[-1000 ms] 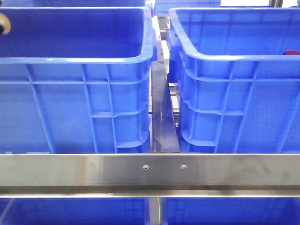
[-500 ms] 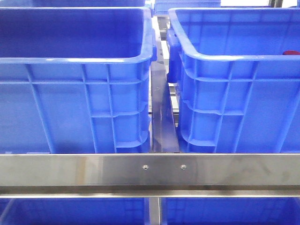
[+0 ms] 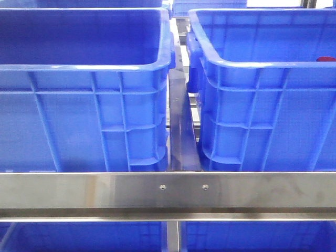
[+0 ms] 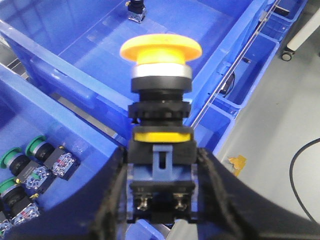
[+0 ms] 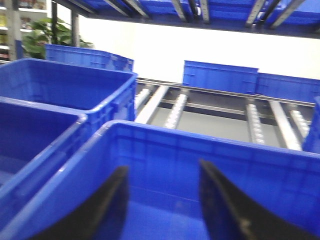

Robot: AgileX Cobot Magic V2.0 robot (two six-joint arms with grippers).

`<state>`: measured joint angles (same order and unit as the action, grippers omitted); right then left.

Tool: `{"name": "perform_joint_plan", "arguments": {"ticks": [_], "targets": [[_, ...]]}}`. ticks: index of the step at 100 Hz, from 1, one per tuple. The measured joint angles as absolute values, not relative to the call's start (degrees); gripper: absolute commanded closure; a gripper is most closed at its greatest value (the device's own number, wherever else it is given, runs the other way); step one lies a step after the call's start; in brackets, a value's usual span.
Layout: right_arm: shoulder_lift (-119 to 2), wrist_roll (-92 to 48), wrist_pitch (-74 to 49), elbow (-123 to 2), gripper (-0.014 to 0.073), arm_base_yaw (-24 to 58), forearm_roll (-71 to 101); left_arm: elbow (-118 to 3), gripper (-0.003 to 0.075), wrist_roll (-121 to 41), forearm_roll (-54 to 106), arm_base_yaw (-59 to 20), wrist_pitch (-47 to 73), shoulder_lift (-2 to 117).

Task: Pick red and yellow buttons and place in box

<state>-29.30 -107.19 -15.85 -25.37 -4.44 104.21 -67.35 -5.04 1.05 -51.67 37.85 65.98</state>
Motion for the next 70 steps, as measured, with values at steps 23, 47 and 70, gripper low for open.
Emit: {"name": "perform_joint_plan", "arguments": {"ticks": [23,47,70], "targets": [[-29.3,-95.3,-26.9,-25.4,0.0092,-4.4,103.6,-67.3,0.0739,-5.1,1.0,-51.7,37.8,66.0],[-32.3,-78.5,-41.8,-25.4,0.0092,-4.4,103.0,-67.3,0.0739,-5.1,1.0,-51.7,37.8,66.0],[-41.7,-68.1,-56.4,-27.3,0.0092,-4.4,101.8,-67.3,0.0739,-5.3,1.0,-51.7,37.8,66.0]]}}
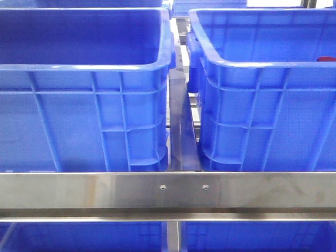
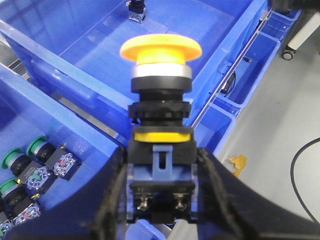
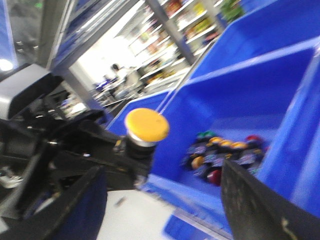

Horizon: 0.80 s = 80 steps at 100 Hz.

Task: Pick red and yellow buttons and place in box

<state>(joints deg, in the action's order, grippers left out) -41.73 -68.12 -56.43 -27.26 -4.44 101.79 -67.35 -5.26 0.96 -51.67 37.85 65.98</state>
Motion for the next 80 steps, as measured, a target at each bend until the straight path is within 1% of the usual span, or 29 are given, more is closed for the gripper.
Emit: {"name": "perform_joint_plan", "arguments": {"ticks": [16,37,52,80], "targets": [[-48.3,-63.6,-62.6,-30.6,0.0092,-4.4,101.5,-67.3,0.0739,-5.3,1.0,-51.7,37.8,66.0],[-56.3,-59.2,-66.7,-34.8,0.0092,-3.9,101.5,-67.3,0.0739,-5.3,1.0,-51.7,37.9,66.0],[-60.7,-58.2,-66.8,-37.2,0.0092,0.1,101.5,-67.3,0.0739,-5.3,1.0,-51.7,37.9,66.0],[-66.9,-57.9,-63.0,-42.5,0.0092,8.1,101.4,-67.3,0.0739,-5.3,1.0,-51.7,37.9,65.9]]}}
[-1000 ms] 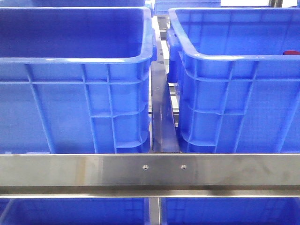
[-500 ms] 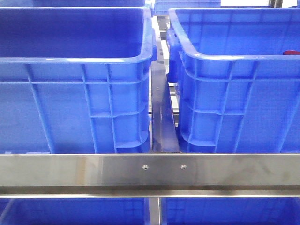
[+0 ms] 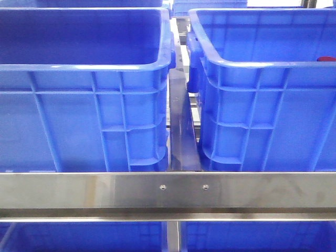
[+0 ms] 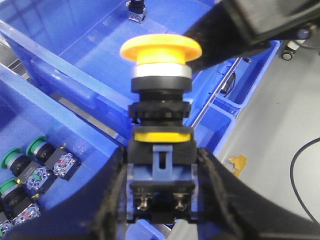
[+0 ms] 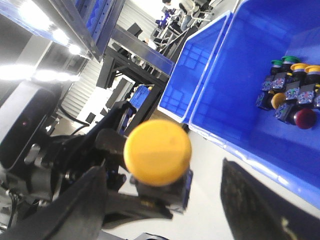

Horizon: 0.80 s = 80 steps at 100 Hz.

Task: Pick red and yellow buttons and place in box

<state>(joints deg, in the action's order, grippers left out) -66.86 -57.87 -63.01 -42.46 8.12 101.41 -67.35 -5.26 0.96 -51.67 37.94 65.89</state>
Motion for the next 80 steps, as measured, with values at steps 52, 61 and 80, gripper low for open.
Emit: {"name": "perform_joint_plan", "arguments": {"ticks": [52,61,80], "targets": [[-73.7,-57.8,-61.7,-48.6,0.0146,12.9,101.4,-67.3,0.0739,-5.3,1.0,-51.7,37.9,65.9],[-73.8,-57.8,-62.0,-49.1,0.0249,12.9,101.4,-67.3,0.0739,-5.3,1.0,-51.7,37.9,65.9],[-73.8,-57.8,-62.9,-49.2,0.0481,13.0,101.4,-67.3,0.0739,-5.3,1.0,-51.7,38.1,65.9]]}}
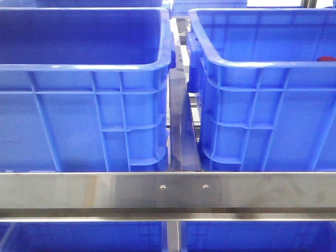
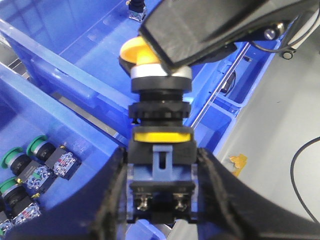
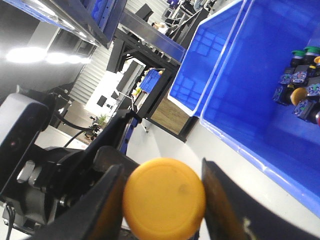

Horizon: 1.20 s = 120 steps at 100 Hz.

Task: Pick red and yellow buttons and place in box
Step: 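Grasp the yellow button with the right gripper, release the left gripper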

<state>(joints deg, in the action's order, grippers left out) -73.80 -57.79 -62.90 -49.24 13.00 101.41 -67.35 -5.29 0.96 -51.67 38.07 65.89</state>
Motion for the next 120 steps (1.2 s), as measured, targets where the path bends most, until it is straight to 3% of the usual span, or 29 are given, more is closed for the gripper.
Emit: {"name": "perform_joint_plan", "arguments": {"ticks": [8,26,33,50,59,84,120], "targets": [[-73.8,-57.8,-62.9,-49.2,0.053,13.0,101.4,-67.3,0.0739,-5.3,1.0,-51.7,38.1,65.9],[-73.8,-57.8,-62.9,-49.2,0.0531,13.0,101.4,-67.3,0.0699,-5.4,1.0,-51.7,38.1,65.9],[-73.8,-57.8,-63.0,-49.2,0.0531,13.0,101.4,-67.3,0.0605,-5.4,1.0,-51.7,38.1,65.9],[-73.8,-57.8,-63.4,-49.2,0.0531,13.0,101.3,-67.3,0.0246,-5.4,1.0,-51.7,38.1,65.9],[-73.8,-57.8,-63.6,-49.2,0.0531,13.0,101.3,-67.3,0.0151,-5.4,1.0,-51.7,38.1,65.9],[-73.9,-59.8,-63.7,-49.5,0.0531,11.6,101.1,-67.3,0.0143,-5.4,1.0,-51.7,38.8,65.9],[-73.9,-60.5,-66.0,-50.7,0.0531,-0.8,101.0,-67.3,0.0144,7.9,-11.8,-51.7,38.5,63.8]]}}
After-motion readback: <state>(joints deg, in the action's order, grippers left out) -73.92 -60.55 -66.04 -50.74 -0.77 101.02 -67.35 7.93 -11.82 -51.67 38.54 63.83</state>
